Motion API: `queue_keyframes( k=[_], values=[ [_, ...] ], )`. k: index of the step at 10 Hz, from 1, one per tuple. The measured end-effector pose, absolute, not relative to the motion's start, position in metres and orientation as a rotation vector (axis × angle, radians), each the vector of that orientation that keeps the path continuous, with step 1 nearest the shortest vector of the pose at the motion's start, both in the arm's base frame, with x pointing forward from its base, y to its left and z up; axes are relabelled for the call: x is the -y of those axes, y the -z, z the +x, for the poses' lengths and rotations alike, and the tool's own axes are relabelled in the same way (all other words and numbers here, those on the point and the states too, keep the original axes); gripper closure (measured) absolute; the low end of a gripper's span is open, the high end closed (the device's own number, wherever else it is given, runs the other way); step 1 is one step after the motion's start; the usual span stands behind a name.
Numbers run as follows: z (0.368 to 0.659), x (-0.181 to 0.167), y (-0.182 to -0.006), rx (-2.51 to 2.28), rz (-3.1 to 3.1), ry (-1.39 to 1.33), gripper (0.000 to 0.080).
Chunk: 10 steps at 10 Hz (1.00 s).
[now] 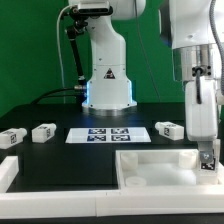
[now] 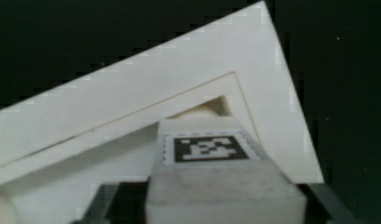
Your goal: Assemble square table
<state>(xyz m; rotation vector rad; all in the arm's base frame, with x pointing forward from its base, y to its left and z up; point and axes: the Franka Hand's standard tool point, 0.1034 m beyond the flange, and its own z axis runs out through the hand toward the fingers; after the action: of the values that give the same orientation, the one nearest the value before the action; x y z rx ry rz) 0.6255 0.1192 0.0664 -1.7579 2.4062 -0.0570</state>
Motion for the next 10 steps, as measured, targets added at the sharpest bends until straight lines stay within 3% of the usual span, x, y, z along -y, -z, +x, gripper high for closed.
queue_keyframes(
  k=[1,2,6,10],
  values=[
    [0.6245,-0.1232,-0.0664,-2.321,-1.879,0.069,0.0311],
    [0.6251,-0.1230,-0.0672,-2.211,-2.013,0.078,0.0195],
    [0.6254,-0.1230,-0.0673,-1.892,-2.332,0.116,0.0152],
    [0.6275,-0.1264,-0.0711,-1.076,-2.857,0.205,0.0151]
  ],
)
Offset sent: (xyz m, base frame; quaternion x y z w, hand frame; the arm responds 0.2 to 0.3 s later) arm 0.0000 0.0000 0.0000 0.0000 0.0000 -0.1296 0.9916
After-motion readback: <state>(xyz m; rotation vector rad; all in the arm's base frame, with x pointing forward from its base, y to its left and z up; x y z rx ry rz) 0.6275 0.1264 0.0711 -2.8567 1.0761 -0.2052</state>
